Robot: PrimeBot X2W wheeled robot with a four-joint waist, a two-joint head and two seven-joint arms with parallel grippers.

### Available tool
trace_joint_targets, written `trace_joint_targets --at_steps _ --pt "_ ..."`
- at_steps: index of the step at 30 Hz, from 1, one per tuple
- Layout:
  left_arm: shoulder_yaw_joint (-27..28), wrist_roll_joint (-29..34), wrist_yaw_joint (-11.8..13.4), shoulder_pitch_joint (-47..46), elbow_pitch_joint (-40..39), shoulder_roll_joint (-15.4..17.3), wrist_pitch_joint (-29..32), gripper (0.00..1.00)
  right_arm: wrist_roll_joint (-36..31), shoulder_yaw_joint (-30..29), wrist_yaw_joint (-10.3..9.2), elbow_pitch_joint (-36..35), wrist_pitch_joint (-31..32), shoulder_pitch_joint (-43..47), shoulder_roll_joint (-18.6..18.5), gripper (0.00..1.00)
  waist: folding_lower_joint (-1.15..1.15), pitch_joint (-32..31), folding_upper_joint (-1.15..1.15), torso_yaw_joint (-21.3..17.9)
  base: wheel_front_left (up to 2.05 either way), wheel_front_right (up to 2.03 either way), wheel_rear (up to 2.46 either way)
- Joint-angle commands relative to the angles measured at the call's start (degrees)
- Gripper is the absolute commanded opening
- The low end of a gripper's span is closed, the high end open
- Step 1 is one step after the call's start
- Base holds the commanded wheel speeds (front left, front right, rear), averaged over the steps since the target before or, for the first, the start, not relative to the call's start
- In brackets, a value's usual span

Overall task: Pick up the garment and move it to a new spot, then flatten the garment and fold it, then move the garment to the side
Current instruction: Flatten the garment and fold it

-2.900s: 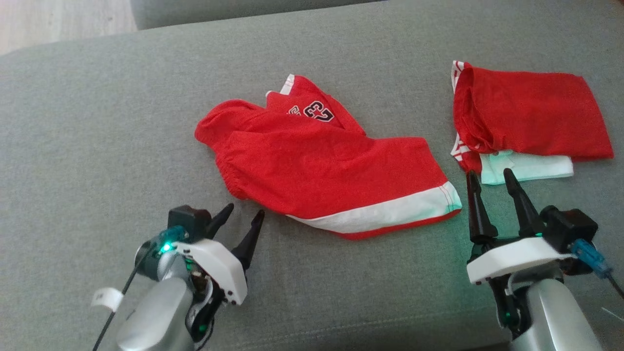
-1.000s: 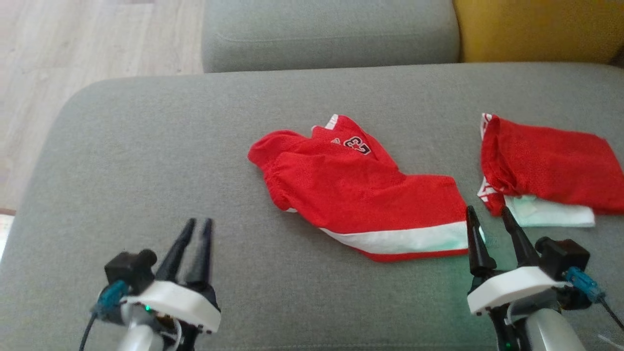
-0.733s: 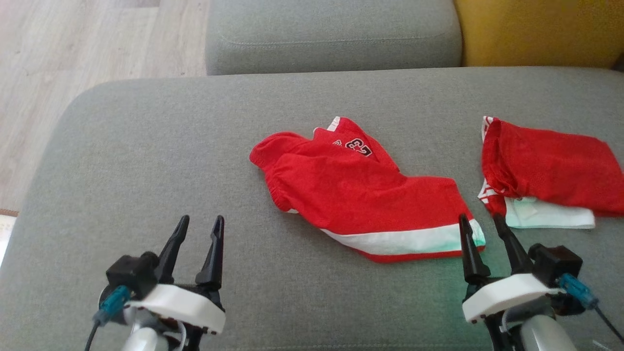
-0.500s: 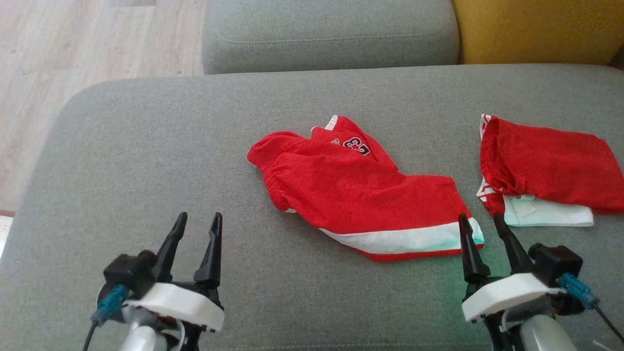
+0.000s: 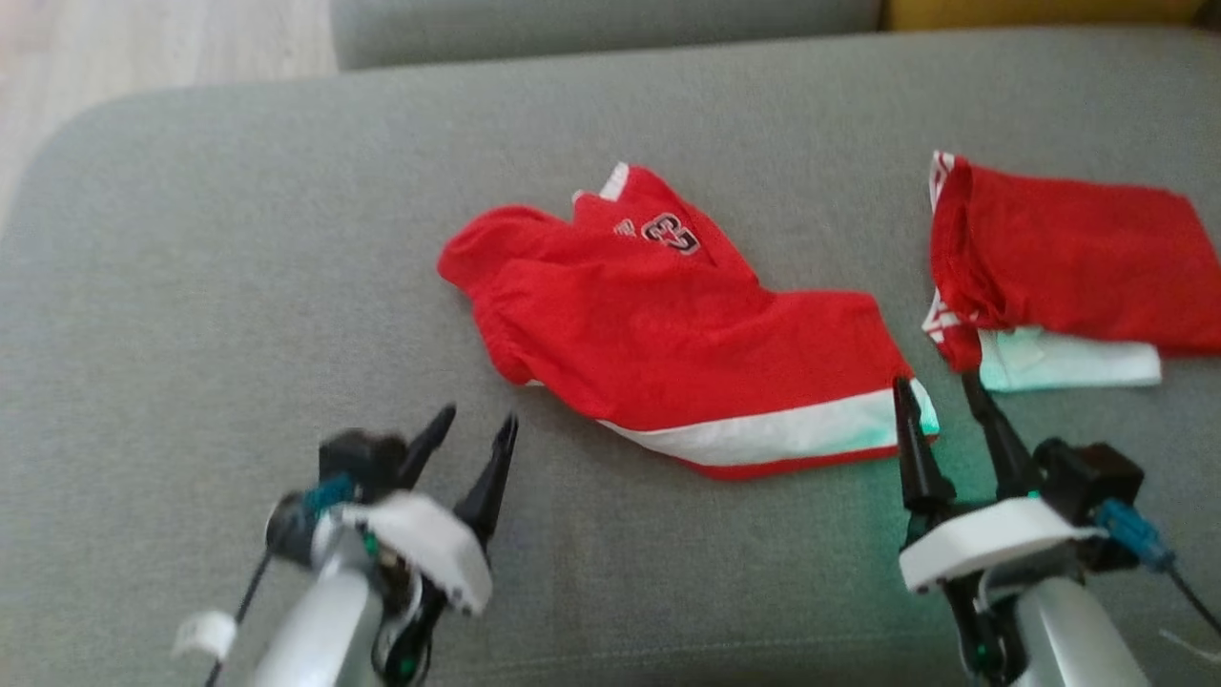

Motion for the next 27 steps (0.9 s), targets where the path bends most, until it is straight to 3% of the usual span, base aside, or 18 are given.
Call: trace_joint_targets --at_steps 1,10,23,24,25,26,27 --pt "1.0 -1.3 -0.2 -4.4 -0.3 0.4 -0.2 1.0 -0.6 1.1 -0.05 -2.2 -0.4 -3.0 -0.3 1.0 0.0 2.7 0.0 -1.4 0.0 0.0 0.0" --pt "-4.0 -6.1 -0.4 -13.6 7.8 1.9 -2.1 1.0 -0.5 1.2 -0.05 -1.8 -1.3 -4.4 -0.3 1.0 0.0 6.1 0.0 -3.5 0.0 0.0 0.0" --pt "-9.8 -10.7 -0.4 -17.4 10.6 3.5 -5.1 1.0 -0.4 1.3 -0.05 -0.5 -2.1 -5.4 -0.3 1.0 0.0 6.7 0.0 -4.2 0.0 0.0 0.0" --pt "-10.2 -11.0 -0.4 -17.5 10.7 3.6 -5.2 0.8 -0.4 1.3 -0.05 -0.5 -2.1 -5.5 -0.3 1.0 0.0 6.7 0.0 -4.2 0.0 0.0 0.0" --pt "-10.6 -11.3 -0.4 -17.6 10.7 3.7 -5.3 0.33 -0.4 1.3 -0.05 -0.4 -2.1 -5.5 -0.3 1.0 0.0 6.7 0.0 -4.2 0.0 0.0 0.0" --pt "-11.1 -11.6 -0.4 -17.7 10.7 3.8 -5.3 0.0 -0.5 1.2 -0.05 -0.4 -2.1 -5.6 -0.3 1.0 0.0 6.6 0.0 -4.2 0.0 0.0 0.0" --pt "-11.7 -11.8 -0.4 -17.8 10.6 3.9 -5.4 0.0 -0.5 1.2 -0.05 -0.3 -2.1 -5.7 -0.3 1.0 0.0 6.6 0.0 -4.2 0.0 0.0 0.0"
